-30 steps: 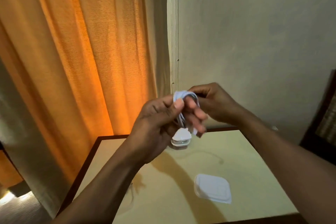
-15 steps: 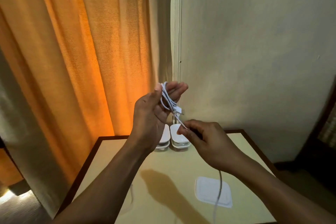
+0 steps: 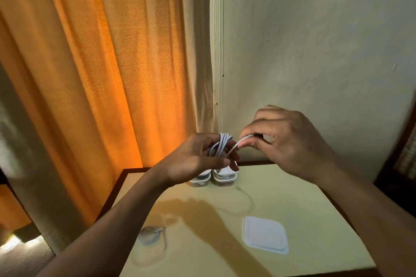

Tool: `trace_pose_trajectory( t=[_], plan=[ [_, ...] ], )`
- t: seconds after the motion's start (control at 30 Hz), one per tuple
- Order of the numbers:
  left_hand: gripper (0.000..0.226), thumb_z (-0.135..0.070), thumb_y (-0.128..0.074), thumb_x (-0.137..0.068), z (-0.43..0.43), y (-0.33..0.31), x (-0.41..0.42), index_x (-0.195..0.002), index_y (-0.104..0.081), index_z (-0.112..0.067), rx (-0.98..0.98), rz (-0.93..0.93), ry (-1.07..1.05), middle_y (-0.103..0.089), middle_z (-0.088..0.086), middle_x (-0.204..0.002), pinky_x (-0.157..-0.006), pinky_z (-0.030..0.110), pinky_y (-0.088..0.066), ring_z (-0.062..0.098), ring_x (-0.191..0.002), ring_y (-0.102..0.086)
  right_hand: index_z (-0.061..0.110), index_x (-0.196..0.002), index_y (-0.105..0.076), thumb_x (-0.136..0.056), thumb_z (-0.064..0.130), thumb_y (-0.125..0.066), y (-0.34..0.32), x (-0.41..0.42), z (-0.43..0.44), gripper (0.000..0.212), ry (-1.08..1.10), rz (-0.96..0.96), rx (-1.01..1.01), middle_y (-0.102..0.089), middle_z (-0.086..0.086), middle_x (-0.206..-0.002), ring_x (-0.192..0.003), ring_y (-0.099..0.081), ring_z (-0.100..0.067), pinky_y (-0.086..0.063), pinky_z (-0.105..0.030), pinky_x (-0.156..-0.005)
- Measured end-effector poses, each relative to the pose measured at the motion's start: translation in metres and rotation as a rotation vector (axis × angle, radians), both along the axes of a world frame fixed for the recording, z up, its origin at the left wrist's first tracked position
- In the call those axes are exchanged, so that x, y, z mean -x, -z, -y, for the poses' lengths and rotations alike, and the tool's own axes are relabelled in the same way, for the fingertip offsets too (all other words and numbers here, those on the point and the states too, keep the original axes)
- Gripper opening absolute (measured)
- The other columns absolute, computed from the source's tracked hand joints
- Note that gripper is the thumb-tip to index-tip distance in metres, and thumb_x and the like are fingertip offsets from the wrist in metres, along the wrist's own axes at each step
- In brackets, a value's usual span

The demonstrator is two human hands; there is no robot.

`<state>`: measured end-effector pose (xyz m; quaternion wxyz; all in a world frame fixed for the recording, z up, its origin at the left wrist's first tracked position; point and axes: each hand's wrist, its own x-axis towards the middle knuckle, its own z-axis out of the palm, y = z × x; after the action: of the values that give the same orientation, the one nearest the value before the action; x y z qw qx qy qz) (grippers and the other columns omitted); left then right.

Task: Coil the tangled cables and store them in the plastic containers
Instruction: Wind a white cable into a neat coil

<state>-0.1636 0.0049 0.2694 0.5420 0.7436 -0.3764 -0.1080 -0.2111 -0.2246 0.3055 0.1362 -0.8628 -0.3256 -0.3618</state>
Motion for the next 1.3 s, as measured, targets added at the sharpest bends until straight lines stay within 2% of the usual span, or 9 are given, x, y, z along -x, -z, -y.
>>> trace_pose_trajectory(
  t=[0.17,0.3,0.4,0.6,0.8,1.0,1.13,1.2,1.3],
  plan=[
    [0.009,-0.005,-0.071,-0.095,0.002,-0.007,0.002,-0.103,-0.07,-0.004,-0.085,0.05,0.0,-0.076,0.016,-0.089,-0.079,0.041,-0.054,0.026,-0.084,-0.073,0.02,-0.086,-0.079,-0.085,0.027,-0.082,-0.003,-0.01,-0.007,0.008,-0.09,-0.093,-0.135,-0.067,0.01,-0.086,-0.074,-0.064,-0.01,-0.051,-0.037,-0.065],
    [0.009,0.003,-0.058,-0.096,0.001,-0.011,0.005,-0.096,-0.066,0.007,-0.073,-0.001,0.044,-0.074,0.015,-0.081,-0.075,0.04,-0.052,0.028,-0.076,-0.07,0.016,-0.088,-0.068,-0.092,0.015,-0.074,0.007,-0.015,-0.012,0.007,-0.21,-0.573,-0.384,-0.076,0.004,-0.11,-0.107,-0.07,-0.005,-0.052,-0.022,-0.084],
    [0.014,0.012,-0.048,-0.091,-0.001,-0.011,0.007,-0.097,-0.059,0.019,-0.076,-0.056,0.092,-0.073,0.007,-0.079,-0.073,0.041,-0.049,0.031,-0.072,-0.069,0.008,-0.092,-0.066,-0.089,0.021,-0.071,0.019,-0.016,-0.015,0.014,-0.287,-0.721,-0.531,-0.075,-0.009,-0.092,-0.087,-0.071,-0.014,-0.055,-0.027,-0.08],
    [0.014,0.014,-0.052,-0.089,-0.004,-0.002,0.001,-0.095,-0.065,0.015,-0.019,-0.158,0.073,-0.071,0.024,-0.085,-0.069,0.04,-0.053,0.036,-0.071,-0.071,0.013,-0.089,-0.072,-0.09,0.012,-0.074,0.04,-0.014,-0.018,0.003,-0.253,-0.717,-0.73,-0.075,-0.012,-0.089,-0.091,-0.07,-0.038,-0.056,-0.058,-0.09],
    [0.015,-0.004,-0.076,-0.073,0.004,0.008,-0.003,-0.088,-0.073,-0.001,0.216,-0.196,-0.164,-0.07,0.024,-0.079,-0.064,0.034,-0.052,0.03,-0.069,-0.066,0.011,-0.086,-0.071,-0.087,0.011,-0.077,0.041,-0.013,-0.02,0.006,-0.215,-0.579,-0.756,-0.074,-0.004,-0.082,-0.076,-0.067,-0.012,-0.052,-0.021,-0.071],
    [0.013,-0.018,-0.079,-0.089,0.011,0.016,0.0,-0.102,-0.08,-0.02,0.065,0.162,-0.332,-0.072,0.001,-0.098,-0.079,0.028,-0.055,0.017,-0.089,-0.069,0.01,-0.086,-0.072,-0.087,0.01,-0.077,0.041,-0.016,-0.012,0.005,-0.16,-0.505,-0.788,-0.073,0.003,-0.079,-0.073,-0.066,-0.008,-0.053,-0.019,-0.07],
    [0.015,-0.027,-0.075,-0.093,0.009,0.011,0.005,-0.107,-0.081,-0.026,-0.023,0.085,-0.322,-0.079,-0.002,-0.094,-0.081,0.042,-0.055,0.024,-0.087,-0.071,0.014,-0.085,-0.073,-0.088,0.009,-0.076,0.045,-0.019,-0.009,0.006,-0.156,-0.523,-0.789,-0.074,0.002,-0.079,-0.073,-0.068,-0.009,-0.053,-0.02,-0.07],
    [0.015,-0.03,-0.072,-0.095,0.009,0.009,0.009,-0.107,-0.081,-0.027,-0.027,0.056,-0.297,-0.079,0.003,-0.092,-0.079,0.05,-0.054,0.024,-0.079,-0.067,0.015,-0.085,-0.073,-0.089,0.009,-0.075,0.046,-0.02,-0.01,0.007,-0.183,-0.549,-0.835,-0.075,-0.002,-0.078,-0.071,-0.068,-0.013,-0.057,-0.027,-0.068],
    [0.014,-0.023,-0.068,-0.097,0.008,0.006,0.014,-0.1,-0.082,-0.019,0.057,0.031,-0.29,-0.073,-0.002,-0.077,-0.067,0.03,-0.047,0.007,-0.069,-0.056,0.015,-0.087,-0.076,-0.085,0.022,-0.074,0.048,-0.022,-0.012,0.008,-0.247,-0.641,-0.955,-0.069,-0.015,-0.075,-0.066,-0.062,-0.024,-0.06,-0.057,-0.069]
  ],
)
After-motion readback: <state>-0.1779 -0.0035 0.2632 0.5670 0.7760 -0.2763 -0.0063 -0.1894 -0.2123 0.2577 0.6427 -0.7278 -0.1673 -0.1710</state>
